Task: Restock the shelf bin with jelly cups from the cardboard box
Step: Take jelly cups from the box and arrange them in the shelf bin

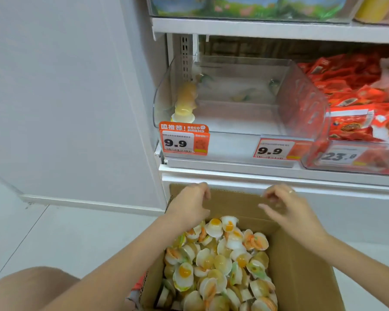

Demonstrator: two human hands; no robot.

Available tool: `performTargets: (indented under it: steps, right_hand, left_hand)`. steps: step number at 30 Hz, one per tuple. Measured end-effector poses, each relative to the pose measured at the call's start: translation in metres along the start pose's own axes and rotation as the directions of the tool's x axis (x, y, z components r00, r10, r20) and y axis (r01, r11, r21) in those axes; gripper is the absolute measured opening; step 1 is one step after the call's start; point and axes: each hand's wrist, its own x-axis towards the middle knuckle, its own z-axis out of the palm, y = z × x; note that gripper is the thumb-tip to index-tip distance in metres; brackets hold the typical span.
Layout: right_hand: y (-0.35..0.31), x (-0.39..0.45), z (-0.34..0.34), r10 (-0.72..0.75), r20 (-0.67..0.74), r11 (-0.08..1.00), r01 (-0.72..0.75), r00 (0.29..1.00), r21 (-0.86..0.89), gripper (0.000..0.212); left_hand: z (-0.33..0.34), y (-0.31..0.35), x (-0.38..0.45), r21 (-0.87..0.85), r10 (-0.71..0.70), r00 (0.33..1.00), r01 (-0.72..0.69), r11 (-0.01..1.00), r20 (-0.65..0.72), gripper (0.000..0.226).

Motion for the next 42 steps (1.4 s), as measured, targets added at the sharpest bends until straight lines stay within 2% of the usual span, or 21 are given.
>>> performTargets:
  steps: [2, 4, 7, 9, 11, 15, 18, 22, 26, 27, 30, 33, 34, 35, 37, 38, 39, 40, 41, 42]
  right_hand:
    - [0.033, -0.021, 0.026, 0.138, 0.212, 0.989, -0.122, 0.967, -0.088, 0.025]
    - [0.065, -0.034, 0.049, 0.256, 0.383, 0.959, -0.183, 0.888, -0.216, 0.024]
    - [0.097, -0.048, 0.08, 0.451, 0.507, 0.886, -0.301, 0.734, -0.352, 0.025]
    - [0.11, -0.056, 0.099, 0.547, 0.534, 0.837, -0.435, 0.645, -0.331, 0.035]
    - [0.113, -0.062, 0.117, 0.605, 0.539, 0.787, -0.544, 0.587, -0.29, 0.038]
    - [0.119, -0.065, 0.146, 0.706, 0.54, 0.643, -0.734, 0.458, -0.217, 0.043]
    - [0.123, -0.065, 0.157, 0.752, 0.539, 0.531, -0.833, 0.379, -0.154, 0.044]
    - [0.128, -0.066, 0.165, 0.768, 0.534, 0.472, -0.876, 0.353, -0.099, 0.039]
    - [0.131, -0.068, 0.167, 0.796, 0.494, 0.418, -0.908, 0.349, -0.034, 0.031]
    - [0.129, -0.068, 0.165, 0.804, 0.495, 0.382, -0.924, 0.329, -0.005, 0.032]
    - [0.117, -0.066, 0.153, 0.806, 0.555, 0.192, -0.977, 0.208, 0.088, 0.038]
    - [0.104, -0.061, 0.14, 0.78, 0.604, 0.133, -0.987, 0.16, 0.091, 0.037]
    - [0.101, -0.058, 0.135, 0.774, 0.615, 0.109, -0.988, 0.151, 0.106, 0.038]
    - [0.096, -0.054, 0.129, 0.764, 0.63, 0.075, -0.989, 0.141, 0.13, 0.039]
    - [0.083, -0.047, 0.113, 0.719, 0.679, 0.002, -0.979, 0.144, 0.206, 0.039]
    - [0.074, -0.042, 0.102, 0.691, 0.701, -0.016, -0.967, 0.175, 0.256, 0.035]
    - [0.065, -0.036, 0.089, 0.663, 0.716, -0.017, -0.951, 0.221, 0.309, 0.03]
    - [0.052, -0.029, 0.074, 0.626, 0.727, -0.007, -0.931, 0.281, 0.366, 0.025]
    - [0.039, -0.022, 0.059, 0.586, 0.73, 0.025, -0.908, 0.352, 0.417, 0.021]
    - [0.026, -0.013, 0.044, 0.54, 0.721, 0.077, -0.878, 0.434, 0.472, 0.02]
  left_hand:
    - [0.036, -0.013, 0.003, 0.22, 0.008, 0.991, -0.038, 0.975, 0.134, 0.026]
    - [0.068, -0.029, 0.007, 0.35, -0.029, 0.971, -0.057, 0.935, 0.236, 0.03]
    - [0.112, -0.056, 0.012, 0.465, -0.099, 0.937, -0.074, 0.882, 0.336, 0.046]
    - [0.138, -0.072, 0.014, 0.515, -0.096, 0.9, -0.153, 0.843, 0.425, 0.054]
    - [0.155, -0.081, 0.015, 0.557, -0.077, 0.873, -0.237, 0.796, 0.481, 0.057]
    - [0.176, -0.09, 0.022, 0.591, -0.086, 0.887, -0.226, 0.774, 0.453, 0.058]
    - [0.188, -0.091, 0.024, 0.643, -0.073, 0.88, -0.285, 0.711, 0.47, 0.061]
    - [0.197, -0.092, 0.032, 0.686, -0.01, 0.861, -0.398, 0.608, 0.509, 0.062]
    - [0.195, -0.095, 0.04, 0.655, 0.086, 0.835, -0.486, 0.579, 0.544, 0.062]
    - [0.195, -0.095, 0.042, 0.644, 0.108, 0.819, -0.517, 0.564, 0.563, 0.061]
    - [0.195, -0.09, 0.044, 0.617, 0.121, 0.774, -0.579, 0.533, 0.622, 0.059]
    - [0.189, -0.08, 0.044, 0.601, 0.079, 0.767, -0.559, 0.571, 0.637, 0.067]
    - [0.185, -0.075, 0.043, 0.587, 0.07, 0.782, -0.52, 0.621, 0.619, 0.071]
    - [0.181, -0.071, 0.042, 0.544, 0.058, 0.811, -0.442, 0.713, 0.582, 0.074]
    - [0.165, -0.058, 0.036, 0.336, -0.031, 0.873, -0.155, 0.929, 0.488, 0.082]
    - [0.153, -0.049, 0.034, 0.163, -0.107, 0.885, 0.036, 0.986, 0.453, 0.081]
    - [0.138, -0.038, 0.033, -0.046, -0.193, 0.87, 0.239, 0.97, 0.455, 0.075]
    - [0.12, -0.025, 0.032, -0.265, -0.257, 0.823, 0.432, 0.862, 0.506, 0.063]
    - [0.101, -0.011, 0.031, -0.445, -0.278, 0.766, 0.584, 0.679, 0.58, 0.05]
    - [0.079, 0.002, 0.028, -0.557, -0.274, 0.718, 0.679, 0.479, 0.64, 0.04]
